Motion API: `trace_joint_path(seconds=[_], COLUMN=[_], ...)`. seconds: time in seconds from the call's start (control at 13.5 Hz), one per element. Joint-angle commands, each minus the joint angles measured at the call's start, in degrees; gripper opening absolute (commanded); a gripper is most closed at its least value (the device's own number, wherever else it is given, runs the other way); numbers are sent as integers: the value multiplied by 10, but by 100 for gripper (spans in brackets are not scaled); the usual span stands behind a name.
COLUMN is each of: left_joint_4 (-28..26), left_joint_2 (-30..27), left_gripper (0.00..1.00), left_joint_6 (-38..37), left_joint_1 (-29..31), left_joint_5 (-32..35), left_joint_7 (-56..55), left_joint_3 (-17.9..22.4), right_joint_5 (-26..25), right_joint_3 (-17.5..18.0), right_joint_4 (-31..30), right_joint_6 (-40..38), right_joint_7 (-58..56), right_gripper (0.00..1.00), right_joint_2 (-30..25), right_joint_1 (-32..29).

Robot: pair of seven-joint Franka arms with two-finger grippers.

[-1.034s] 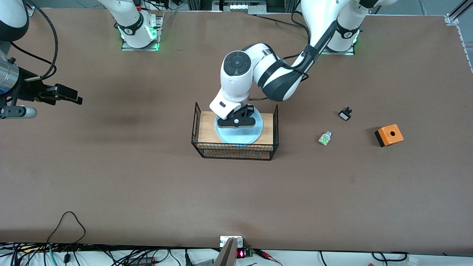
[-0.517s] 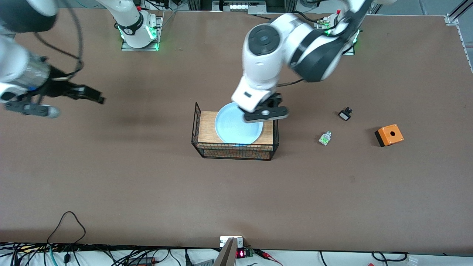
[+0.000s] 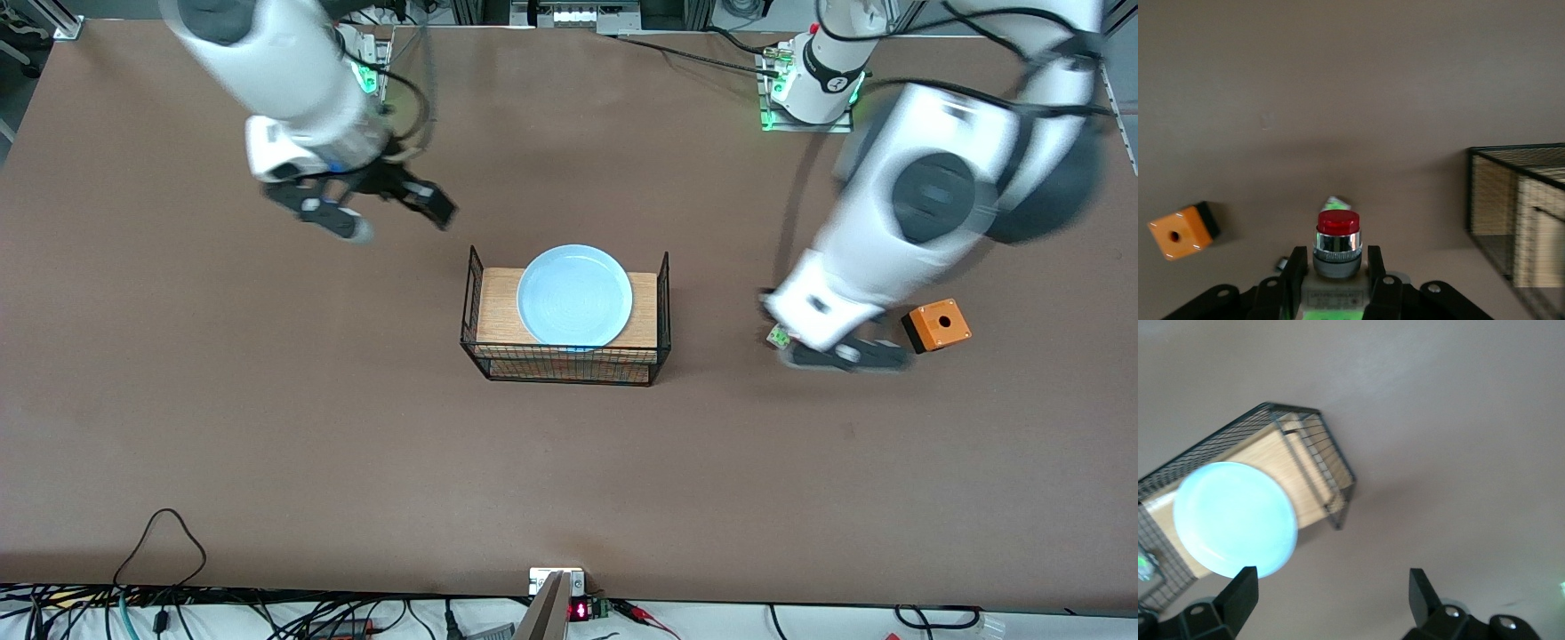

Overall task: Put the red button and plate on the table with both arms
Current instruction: 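Carry the red button toward the orange box while the right gripper reaches the plate, then lower the red button beside the orange box while the right gripper grips the plate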

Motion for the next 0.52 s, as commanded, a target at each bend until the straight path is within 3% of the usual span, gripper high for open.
trace_joint_path(seconds=[0.0,0.22,0.44], left_joint_4=[-46,-145,-237], left_joint_2=[5,18,44], left_gripper=[14,14,16], left_joint_6=[23,147,276], left_joint_1=[63,135,168], left_joint_5=[0,1,10], left_joint_7=[96,213,251], left_joint_3=[-11,-10,-4], right_joint_5=[-3,-9,-22], right_joint_3=[-9,-11,-11], right_joint_4=[25,25,25], right_joint_6=[51,128,176], right_joint_7=[78,160,210], right_gripper=[100,100,100], right_joint_2=[58,105,146], right_joint_1=[41,70,80])
